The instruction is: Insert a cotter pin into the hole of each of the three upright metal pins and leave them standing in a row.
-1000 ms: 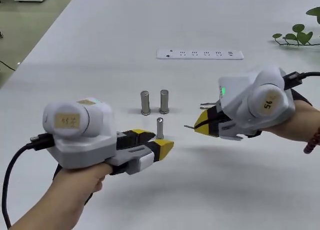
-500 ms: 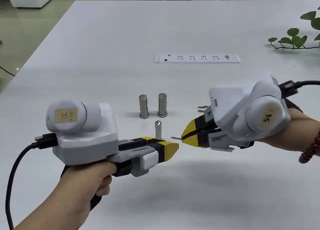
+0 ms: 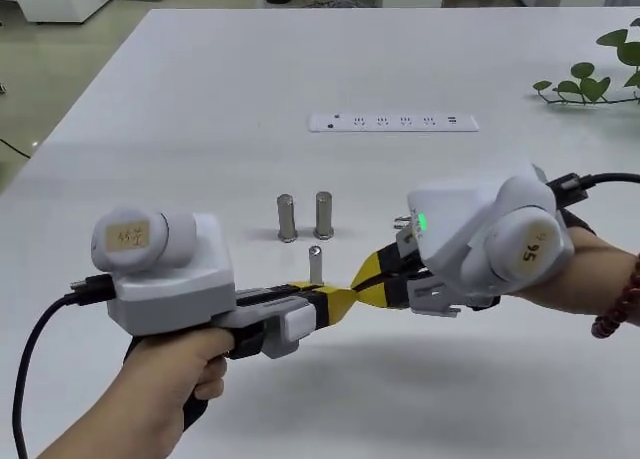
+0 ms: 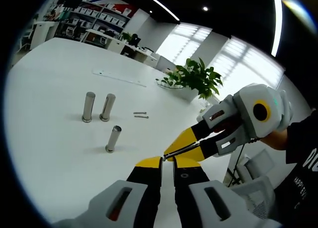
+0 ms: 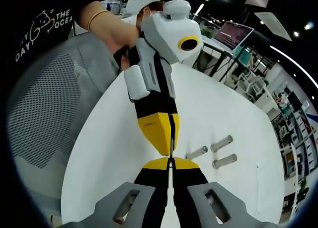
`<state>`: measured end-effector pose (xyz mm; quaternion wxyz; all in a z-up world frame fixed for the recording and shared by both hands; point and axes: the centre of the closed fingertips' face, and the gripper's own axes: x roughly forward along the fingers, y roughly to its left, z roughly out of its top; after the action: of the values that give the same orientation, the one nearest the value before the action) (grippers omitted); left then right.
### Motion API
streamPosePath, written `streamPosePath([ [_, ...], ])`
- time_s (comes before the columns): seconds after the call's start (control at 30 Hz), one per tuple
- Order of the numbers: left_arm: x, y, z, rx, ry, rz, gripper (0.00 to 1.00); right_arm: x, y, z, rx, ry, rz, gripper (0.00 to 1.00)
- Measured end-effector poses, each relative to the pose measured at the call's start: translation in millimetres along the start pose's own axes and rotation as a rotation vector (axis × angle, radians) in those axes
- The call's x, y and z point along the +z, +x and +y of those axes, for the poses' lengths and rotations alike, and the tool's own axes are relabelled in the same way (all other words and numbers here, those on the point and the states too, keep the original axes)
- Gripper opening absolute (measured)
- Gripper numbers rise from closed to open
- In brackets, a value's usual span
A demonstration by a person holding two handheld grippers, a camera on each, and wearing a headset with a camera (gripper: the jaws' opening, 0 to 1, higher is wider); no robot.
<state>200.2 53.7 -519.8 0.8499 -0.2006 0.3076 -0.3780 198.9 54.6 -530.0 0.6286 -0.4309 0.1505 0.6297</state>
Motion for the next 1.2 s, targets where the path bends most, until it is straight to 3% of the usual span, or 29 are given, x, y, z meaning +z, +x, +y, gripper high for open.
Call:
streamPosePath([
  [0.53, -1.8, -4.0, 2.4, -0.008, -0.065, -0.019, 0.00, 4.8, 0.2, 4.5, 0.009, -0.019, -0.008, 0.00],
  [0.87, 4.6, -6.7, 1.0, -0.024, -0.001, -0.063, 0.00, 8.3, -2.9, 0.7, -0.008, 0.002, -0.027, 0.00],
  [1.2, 7.2, -8.5, 0.1, -0.025, 0.052, -0.073, 0.00, 5.4, -2.3, -3.8, -0.030, 0.059, -0.026, 0.01],
])
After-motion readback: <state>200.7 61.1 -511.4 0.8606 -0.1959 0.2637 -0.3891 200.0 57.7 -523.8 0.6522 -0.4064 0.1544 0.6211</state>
